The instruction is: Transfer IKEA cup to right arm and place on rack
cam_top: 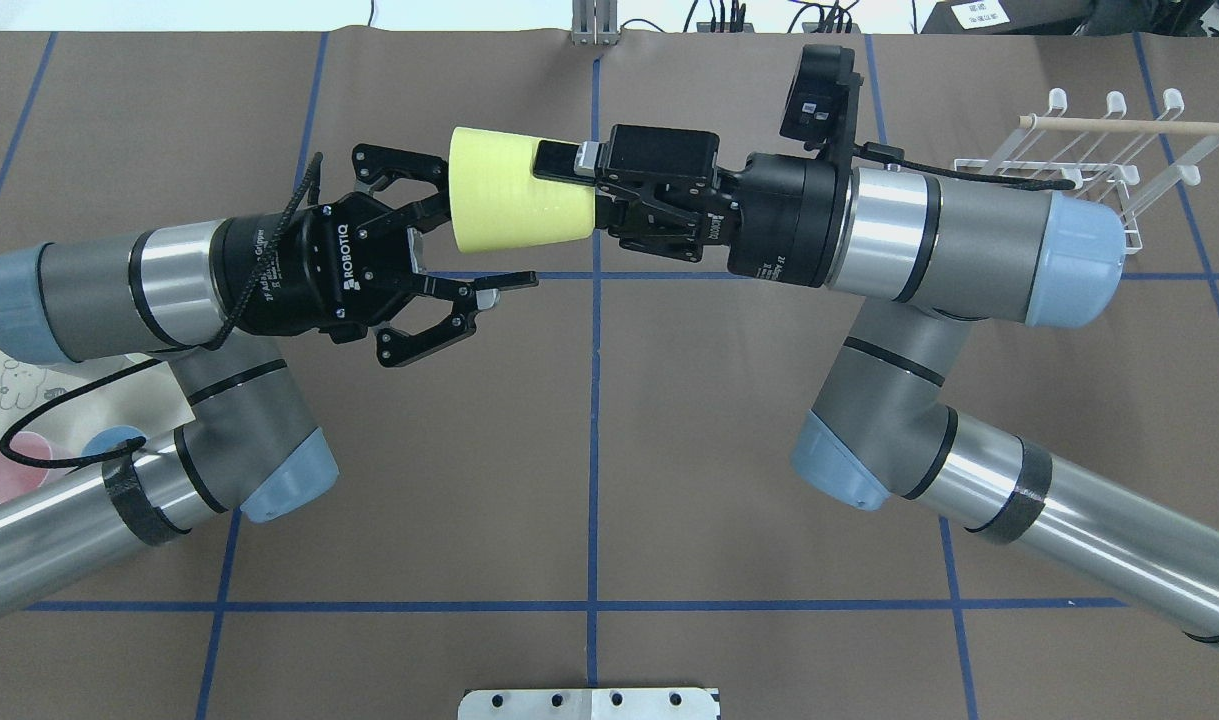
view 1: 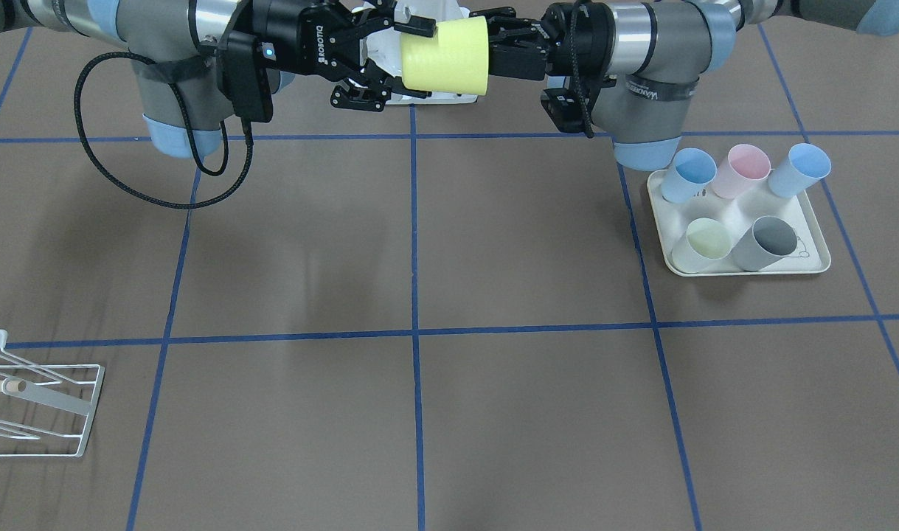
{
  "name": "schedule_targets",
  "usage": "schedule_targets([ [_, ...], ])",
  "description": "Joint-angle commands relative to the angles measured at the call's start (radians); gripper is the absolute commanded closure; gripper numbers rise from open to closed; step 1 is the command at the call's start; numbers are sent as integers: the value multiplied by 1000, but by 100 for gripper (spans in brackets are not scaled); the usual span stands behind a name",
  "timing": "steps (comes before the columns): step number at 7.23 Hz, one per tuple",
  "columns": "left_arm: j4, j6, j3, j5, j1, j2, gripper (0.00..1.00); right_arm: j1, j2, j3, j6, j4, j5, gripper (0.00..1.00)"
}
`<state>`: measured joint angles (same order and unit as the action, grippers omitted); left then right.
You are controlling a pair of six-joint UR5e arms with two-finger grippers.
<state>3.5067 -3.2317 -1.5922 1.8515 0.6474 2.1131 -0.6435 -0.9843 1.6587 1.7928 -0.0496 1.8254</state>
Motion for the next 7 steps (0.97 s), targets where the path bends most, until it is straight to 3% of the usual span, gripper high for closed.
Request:
schedule_targets([
  [1,0,190,-11,0,26,-37,0,-16,-10,4,2,-1,-6,77],
  [3,-5,424,-14,3,34,-114,0,-101,-83,-13,-28,2,-23,83],
  [4,-14,453,-8,5,61,-123,0,-146,-159,-14,-86,17,-14,83],
  [5,-38,457,13,12,98,-125,0,-207,-224,-14,-161,96,64,83],
  [7,-61,626,85,46,110,-139,0,-443,-234,-11,-347,404,359,83],
])
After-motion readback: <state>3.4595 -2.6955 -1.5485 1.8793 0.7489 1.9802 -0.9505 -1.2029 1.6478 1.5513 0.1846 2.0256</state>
